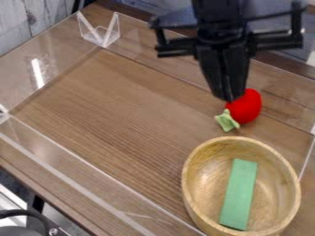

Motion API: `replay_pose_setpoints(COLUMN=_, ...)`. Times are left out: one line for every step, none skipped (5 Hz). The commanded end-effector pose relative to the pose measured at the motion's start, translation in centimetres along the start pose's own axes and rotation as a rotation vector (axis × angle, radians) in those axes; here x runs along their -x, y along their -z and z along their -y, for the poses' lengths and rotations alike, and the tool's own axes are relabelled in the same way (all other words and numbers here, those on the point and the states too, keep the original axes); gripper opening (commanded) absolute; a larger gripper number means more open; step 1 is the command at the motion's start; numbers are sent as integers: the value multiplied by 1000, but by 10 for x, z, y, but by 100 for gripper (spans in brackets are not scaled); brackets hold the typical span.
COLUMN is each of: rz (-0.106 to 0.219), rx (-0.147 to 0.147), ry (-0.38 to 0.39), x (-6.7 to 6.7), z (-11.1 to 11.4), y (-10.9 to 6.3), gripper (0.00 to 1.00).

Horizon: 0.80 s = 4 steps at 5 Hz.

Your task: Remove the green block from the brown bowl and put it on the table

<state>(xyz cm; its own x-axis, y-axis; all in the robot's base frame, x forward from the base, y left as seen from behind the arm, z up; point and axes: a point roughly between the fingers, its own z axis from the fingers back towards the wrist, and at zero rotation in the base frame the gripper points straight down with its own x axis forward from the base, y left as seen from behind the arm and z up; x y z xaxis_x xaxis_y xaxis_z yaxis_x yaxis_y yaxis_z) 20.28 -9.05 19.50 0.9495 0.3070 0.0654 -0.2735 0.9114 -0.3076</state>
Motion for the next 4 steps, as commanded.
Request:
replay_pose_setpoints(rz=-12, rx=1, ry=53, x=6, z=0, y=12, gripper=100)
replay_pose_setpoints(rz=-37, rx=1, ry=56, x=13, z=9, y=35, gripper=100)
replay_pose_setpoints(rz=-54, rx=-12, ry=83, x=21, z=18, y=64, gripper=100)
replay_pose_setpoints(rz=-62, rx=-23, ry=100, x=23, z=23, y=92, gripper=100)
